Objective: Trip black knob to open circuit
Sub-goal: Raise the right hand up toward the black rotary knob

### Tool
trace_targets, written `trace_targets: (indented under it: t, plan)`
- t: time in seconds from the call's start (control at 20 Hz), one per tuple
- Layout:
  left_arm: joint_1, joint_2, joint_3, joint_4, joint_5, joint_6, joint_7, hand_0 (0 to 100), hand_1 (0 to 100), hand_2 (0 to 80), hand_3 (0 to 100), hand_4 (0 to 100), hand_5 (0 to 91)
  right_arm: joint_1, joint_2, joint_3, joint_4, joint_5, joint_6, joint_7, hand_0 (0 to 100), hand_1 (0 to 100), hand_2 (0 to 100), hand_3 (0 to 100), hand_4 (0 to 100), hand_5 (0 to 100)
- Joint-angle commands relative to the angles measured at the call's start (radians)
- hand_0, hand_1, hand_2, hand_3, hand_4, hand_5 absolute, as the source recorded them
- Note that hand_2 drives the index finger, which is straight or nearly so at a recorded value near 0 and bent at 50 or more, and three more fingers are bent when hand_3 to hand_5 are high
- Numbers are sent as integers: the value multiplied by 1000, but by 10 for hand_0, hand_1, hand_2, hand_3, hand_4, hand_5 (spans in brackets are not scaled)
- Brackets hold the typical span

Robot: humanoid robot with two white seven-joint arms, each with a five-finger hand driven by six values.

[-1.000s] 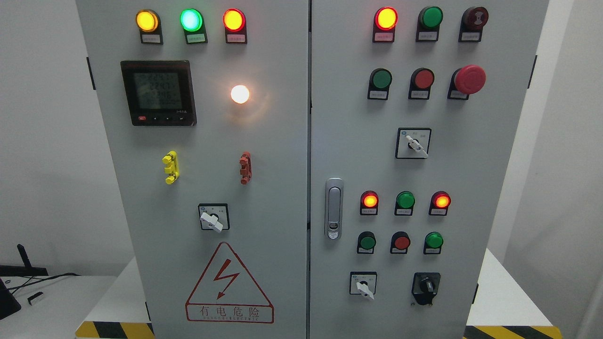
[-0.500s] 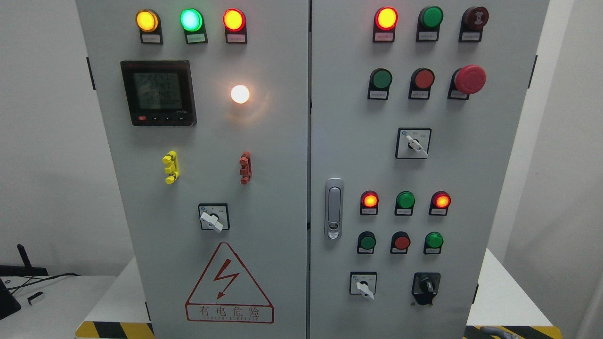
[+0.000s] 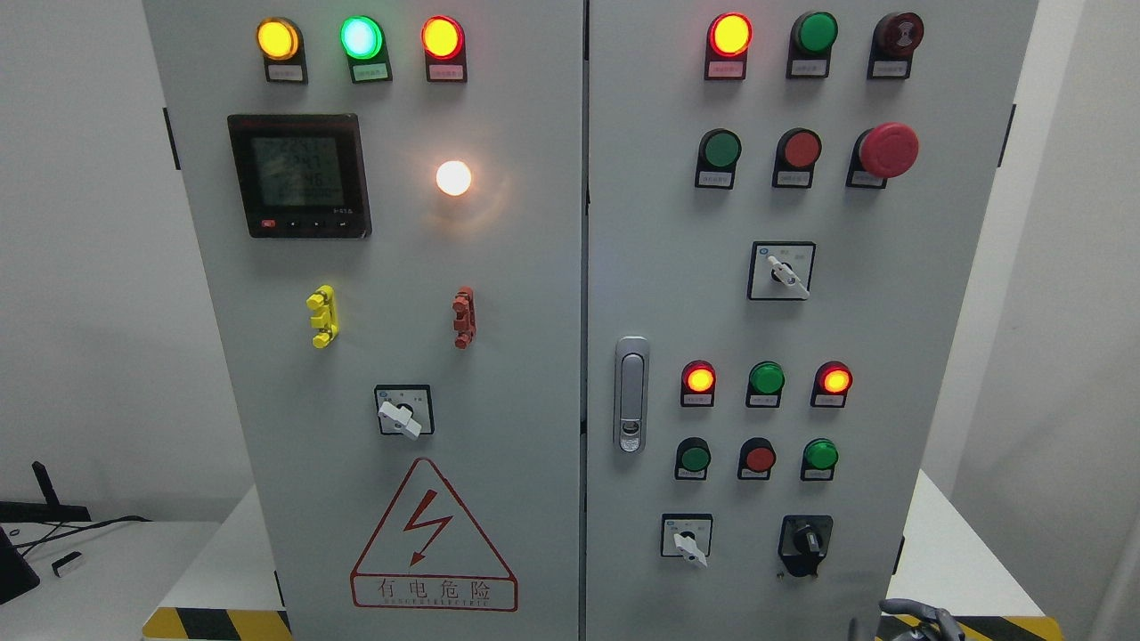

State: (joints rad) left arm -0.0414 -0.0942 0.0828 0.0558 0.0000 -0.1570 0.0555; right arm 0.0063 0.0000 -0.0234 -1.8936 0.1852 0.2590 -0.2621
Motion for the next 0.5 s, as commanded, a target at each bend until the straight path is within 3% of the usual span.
trace_targets:
  t: [0.0, 0.45]
  plan:
    - [0, 1, 0, -1, -31, 1, 0, 120, 389, 0, 0, 0, 0, -51, 12, 3, 68, -1, 17, 3, 336, 761, 425, 793, 884, 993]
    - [0, 1, 0, 1, -31, 1, 0, 120, 389, 0, 0, 0, 0, -86, 14, 3, 99, -4, 19, 3, 317, 761, 425, 791, 886, 993]
